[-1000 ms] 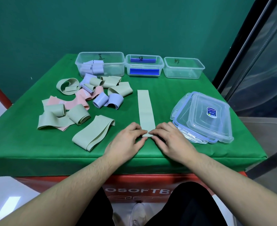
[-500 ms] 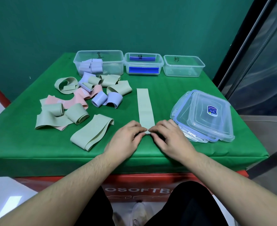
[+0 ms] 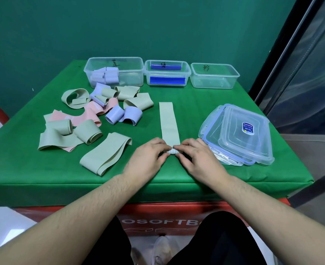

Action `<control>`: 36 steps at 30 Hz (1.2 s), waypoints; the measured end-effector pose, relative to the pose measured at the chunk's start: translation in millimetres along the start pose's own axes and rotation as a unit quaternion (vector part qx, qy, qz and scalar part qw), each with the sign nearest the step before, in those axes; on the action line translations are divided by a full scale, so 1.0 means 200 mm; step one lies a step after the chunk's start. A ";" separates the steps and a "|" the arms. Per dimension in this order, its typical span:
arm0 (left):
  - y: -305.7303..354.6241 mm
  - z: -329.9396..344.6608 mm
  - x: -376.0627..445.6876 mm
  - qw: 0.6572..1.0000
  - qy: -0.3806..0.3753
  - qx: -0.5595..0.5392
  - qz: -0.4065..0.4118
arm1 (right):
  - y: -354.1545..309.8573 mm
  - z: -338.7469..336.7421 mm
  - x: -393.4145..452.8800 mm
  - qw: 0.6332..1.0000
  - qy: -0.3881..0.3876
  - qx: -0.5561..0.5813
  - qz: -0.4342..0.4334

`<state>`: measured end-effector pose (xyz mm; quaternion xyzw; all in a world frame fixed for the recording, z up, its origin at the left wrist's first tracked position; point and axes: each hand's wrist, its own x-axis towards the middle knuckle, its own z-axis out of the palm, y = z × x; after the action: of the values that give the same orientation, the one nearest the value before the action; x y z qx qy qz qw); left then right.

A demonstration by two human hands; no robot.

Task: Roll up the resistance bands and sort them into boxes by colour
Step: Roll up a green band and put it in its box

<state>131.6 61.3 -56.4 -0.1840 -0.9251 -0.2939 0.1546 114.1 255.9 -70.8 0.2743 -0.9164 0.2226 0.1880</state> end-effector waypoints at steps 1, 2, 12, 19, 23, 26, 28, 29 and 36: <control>0.00 0.00 0.01 1.000 0.000 0.002 0.004 | 0.00 0.00 0.00 1.000 0.000 0.000 -0.002; 0.00 -0.01 0.01 1.000 0.003 0.000 0.008 | -0.01 -0.01 0.01 1.000 0.001 0.000 -0.004; 0.00 -0.01 -0.11 0.997 0.039 -0.015 0.071 | -0.05 -0.05 -0.11 0.999 0.017 0.032 -0.032; 0.00 -0.02 -0.13 0.997 0.027 -0.031 0.065 | -0.04 -0.07 -0.14 0.999 0.013 0.037 -0.037; -0.01 0.00 -0.13 0.998 0.014 -0.030 0.046 | -0.04 -0.06 -0.13 0.999 0.014 0.015 -0.027; 0.00 0.00 -0.13 0.999 0.017 -0.023 0.031 | -0.04 -0.06 -0.11 1.000 0.003 0.006 -0.027; 0.00 0.00 -0.13 0.999 0.015 -0.023 0.029 | -0.04 -0.06 -0.10 1.000 -0.006 0.001 -0.025; 0.00 0.00 -0.13 0.999 0.012 -0.024 0.029 | -0.04 -0.06 -0.10 1.000 -0.009 -0.002 -0.024; 0.00 0.00 -0.12 0.999 0.026 -0.023 0.038 | -0.04 -0.07 -0.07 1.000 -0.019 -0.008 -0.020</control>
<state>153.5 55.8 -66.8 -0.2148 -0.9060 -0.3141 0.1855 133.1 263.5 -64.4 0.2951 -0.9160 0.2061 0.1772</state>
